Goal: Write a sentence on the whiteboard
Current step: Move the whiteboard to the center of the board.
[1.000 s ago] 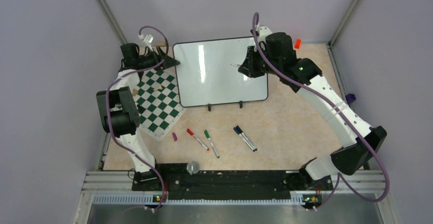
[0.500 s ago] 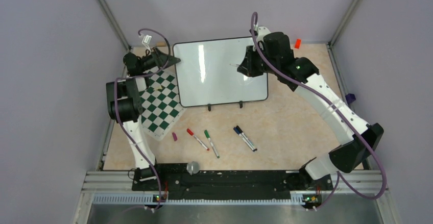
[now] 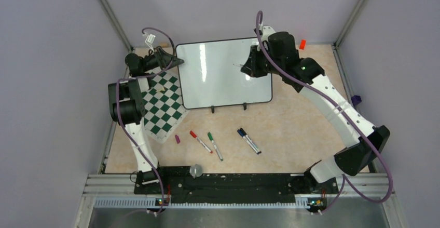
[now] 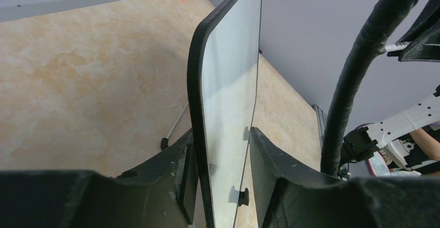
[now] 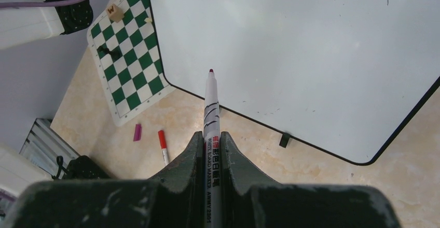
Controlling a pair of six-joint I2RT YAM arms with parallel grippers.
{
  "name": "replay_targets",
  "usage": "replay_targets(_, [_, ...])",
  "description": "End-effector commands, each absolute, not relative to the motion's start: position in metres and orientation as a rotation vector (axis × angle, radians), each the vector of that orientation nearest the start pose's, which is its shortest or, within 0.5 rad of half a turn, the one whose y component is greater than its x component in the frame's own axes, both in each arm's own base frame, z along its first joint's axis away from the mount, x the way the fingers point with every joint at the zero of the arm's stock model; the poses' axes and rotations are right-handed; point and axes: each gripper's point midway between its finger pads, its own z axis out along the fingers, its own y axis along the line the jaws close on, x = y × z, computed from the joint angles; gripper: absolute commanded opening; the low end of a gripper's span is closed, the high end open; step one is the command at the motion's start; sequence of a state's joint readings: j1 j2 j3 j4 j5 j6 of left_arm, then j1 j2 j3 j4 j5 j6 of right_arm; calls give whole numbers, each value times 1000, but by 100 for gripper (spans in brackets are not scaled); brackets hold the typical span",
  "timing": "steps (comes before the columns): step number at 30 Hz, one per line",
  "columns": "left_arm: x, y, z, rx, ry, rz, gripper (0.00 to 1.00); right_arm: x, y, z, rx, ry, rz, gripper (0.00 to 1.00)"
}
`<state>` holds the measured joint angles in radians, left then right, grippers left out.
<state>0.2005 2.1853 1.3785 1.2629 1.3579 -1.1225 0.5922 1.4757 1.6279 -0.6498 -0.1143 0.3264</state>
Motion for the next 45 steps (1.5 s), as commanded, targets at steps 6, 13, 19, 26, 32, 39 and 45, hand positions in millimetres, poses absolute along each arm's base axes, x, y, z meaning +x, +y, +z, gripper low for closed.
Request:
replay_targets(6, [481,-91,205,513,1598,-1451,18,344,266,355,-332,2016,697,0])
replay_targets(13, [477,-96,195,509,1621,-1480,5,342,265,353,-348,2023,696,0])
replay_targets(19, [462,-114,189,596,1627,-1511,0,342,262,352,-339,2034,677,0])
replay_targets(26, [428,-135,182,634,1636,-1553,0,340,250,352,-286,2032,636,0])
replay_targets(32, [395,-153,180,658,1653,-1598,0,337,244,352,-280,2026,617,0])
replay_targets(39, [374,-158,182,684,1692,-1646,0,331,241,355,-278,2019,619,0])
replay_targets(45, [366,-156,177,708,1745,-1707,0,330,240,354,-276,2021,623,0])
